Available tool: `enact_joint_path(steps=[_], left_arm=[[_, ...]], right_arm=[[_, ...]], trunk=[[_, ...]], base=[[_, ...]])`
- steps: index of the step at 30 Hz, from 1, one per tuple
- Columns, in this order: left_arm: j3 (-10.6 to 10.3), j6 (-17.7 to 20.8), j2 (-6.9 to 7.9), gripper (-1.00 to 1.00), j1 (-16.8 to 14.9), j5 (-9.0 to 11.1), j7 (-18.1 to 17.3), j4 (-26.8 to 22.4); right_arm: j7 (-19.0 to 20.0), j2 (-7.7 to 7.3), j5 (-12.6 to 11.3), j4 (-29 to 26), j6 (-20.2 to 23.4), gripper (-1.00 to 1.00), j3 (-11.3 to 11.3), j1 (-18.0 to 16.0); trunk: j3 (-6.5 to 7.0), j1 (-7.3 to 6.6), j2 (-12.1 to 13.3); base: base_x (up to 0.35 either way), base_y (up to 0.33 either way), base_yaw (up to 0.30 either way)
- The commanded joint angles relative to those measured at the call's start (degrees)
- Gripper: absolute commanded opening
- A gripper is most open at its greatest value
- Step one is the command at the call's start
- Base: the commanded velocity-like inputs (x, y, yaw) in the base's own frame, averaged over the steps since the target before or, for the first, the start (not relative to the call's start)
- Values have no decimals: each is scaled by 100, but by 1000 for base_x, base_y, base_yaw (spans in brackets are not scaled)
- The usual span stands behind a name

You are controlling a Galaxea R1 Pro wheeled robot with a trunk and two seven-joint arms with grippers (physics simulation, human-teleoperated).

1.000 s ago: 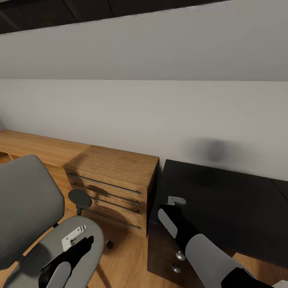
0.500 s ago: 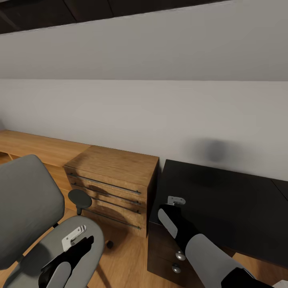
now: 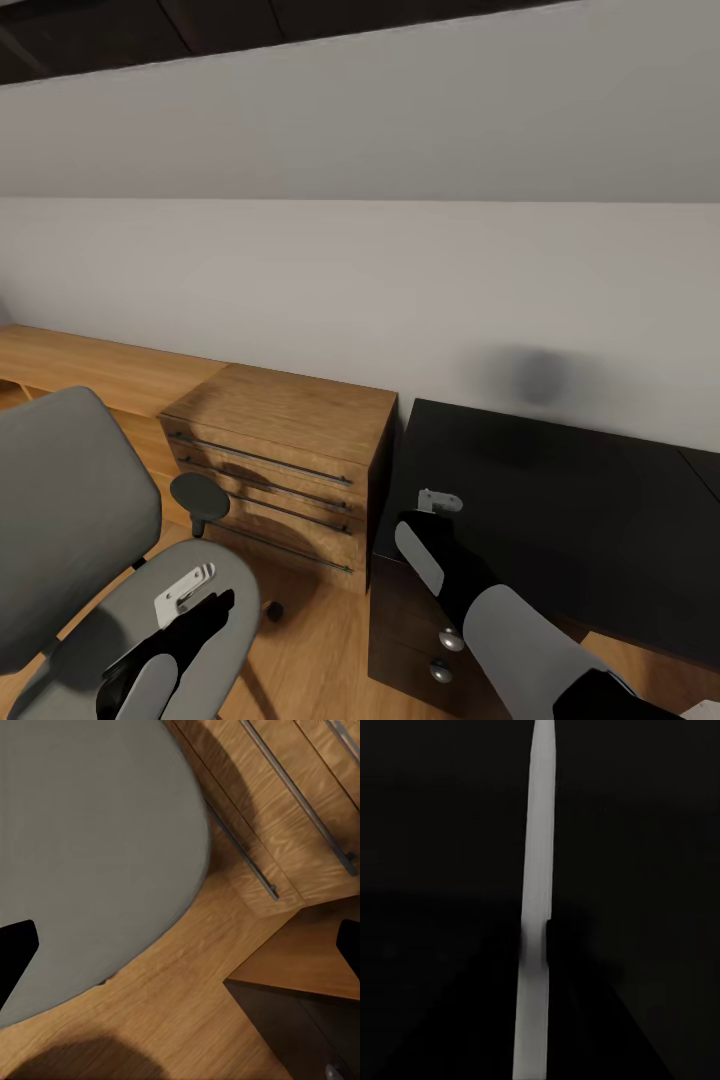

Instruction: In the bedroom, organize the workspace by keeping the computer under the desk, ensuring the monitor is on the desk, placing the keyboard on the desk next to the monitor, placing the mouse on the desk next to the keyboard, moving the folder from the swivel chair onto the desk next to the mouse, stacking the notebook on top of the folder with the pen on top of the notebook, and positioning the swivel chair next to the desk.

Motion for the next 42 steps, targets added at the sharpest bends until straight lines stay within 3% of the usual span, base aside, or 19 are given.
enact_joint_path(steps=[1,11,20,32,36,39,42], left_arm=[[-11,6,6,100,-3,41,49,-8],[-12,6,6,100,-7,41,49,-8],[-32,2,-2,100,-8,33,57,-8],[-264,-11,2,100,-7,2,61,-8],[-382,-11,2,100,-5,2,65,13],[-444,-9,-10,100,-3,9,60,230],[-481,-7,-11,100,-1,10,56,271]], right_arm=[[-44,0,-38,-4,21,-100,13,-4],[-47,0,-35,-4,21,-100,13,-5],[-47,0,-35,-9,21,-100,13,-5],[-66,0,-25,-88,16,-100,21,-5],[-291,-42,10,-720,11,-100,47,1],[-509,-228,15,-1385,22,-100,63,20],[-531,-253,17,-1586,40,-100,65,29]], trunk=[[-6,0,-4],[-6,0,-4],[155,-198,357],[371,-461,839],[442,-549,999],[478,-593,1079],[478,-593,1079]], base=[[0,0,0],[0,0,0],[0,0,0],[-137,-4,0],[-332,-97,0],[-337,-142,0],[-267,-133,0]])
